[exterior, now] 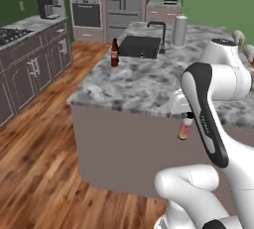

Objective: Place the large bottle from the dining counter next to the other large bottle outside the sink, and place the small bottle from the dining counter next to the other small bottle inside the sink.

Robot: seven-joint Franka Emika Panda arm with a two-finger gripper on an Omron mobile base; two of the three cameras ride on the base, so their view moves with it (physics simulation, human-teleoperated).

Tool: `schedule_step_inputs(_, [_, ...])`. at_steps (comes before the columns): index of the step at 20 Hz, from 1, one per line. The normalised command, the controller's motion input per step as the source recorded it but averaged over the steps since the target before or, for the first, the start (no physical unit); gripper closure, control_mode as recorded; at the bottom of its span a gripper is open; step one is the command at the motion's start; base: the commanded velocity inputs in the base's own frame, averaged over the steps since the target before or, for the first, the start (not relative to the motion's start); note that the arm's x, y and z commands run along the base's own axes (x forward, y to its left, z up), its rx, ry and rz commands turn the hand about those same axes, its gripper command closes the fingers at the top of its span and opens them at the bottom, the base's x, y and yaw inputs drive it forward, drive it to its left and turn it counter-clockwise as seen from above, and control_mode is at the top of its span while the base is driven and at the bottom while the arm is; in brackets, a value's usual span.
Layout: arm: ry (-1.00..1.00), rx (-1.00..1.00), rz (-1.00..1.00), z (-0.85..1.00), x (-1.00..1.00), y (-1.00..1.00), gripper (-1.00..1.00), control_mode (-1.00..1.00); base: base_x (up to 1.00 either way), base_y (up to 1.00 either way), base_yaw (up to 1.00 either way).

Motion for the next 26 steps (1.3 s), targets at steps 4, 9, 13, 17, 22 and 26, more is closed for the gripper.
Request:
schedule_step_inputs(4, [0.0, 0.0, 0.0, 0.0, 0.0, 0.0, 1.0, 1.0, 0.01, 1.0, -0.23])
schedule_step_inputs(9, [0.0, 0.0, 0.0, 0.0, 0.0, 0.0, 1.0, 1.0, 0.11, 1.0, -0.31])
schedule_step_inputs(13, [0.0, 0.0, 0.0, 0.0, 0.0, 0.0, 1.0, 1.0, 0.28, 1.0, -0.32])
schedule_step_inputs(17, [0.0, 0.0, 0.0, 0.0, 0.0, 0.0, 1.0, 1.0, 0.37, 1.0, -0.33])
schedule_step_inputs(22, [0.0, 0.0, 0.0, 0.0, 0.0, 0.0, 1.0, 1.0, 0.49, 1.0, -0.35])
schedule_step_inputs(26, [0.0, 0.0, 0.0, 0.0, 0.0, 0.0, 1.0, 1.0, 0.78, 1.0, -0.46])
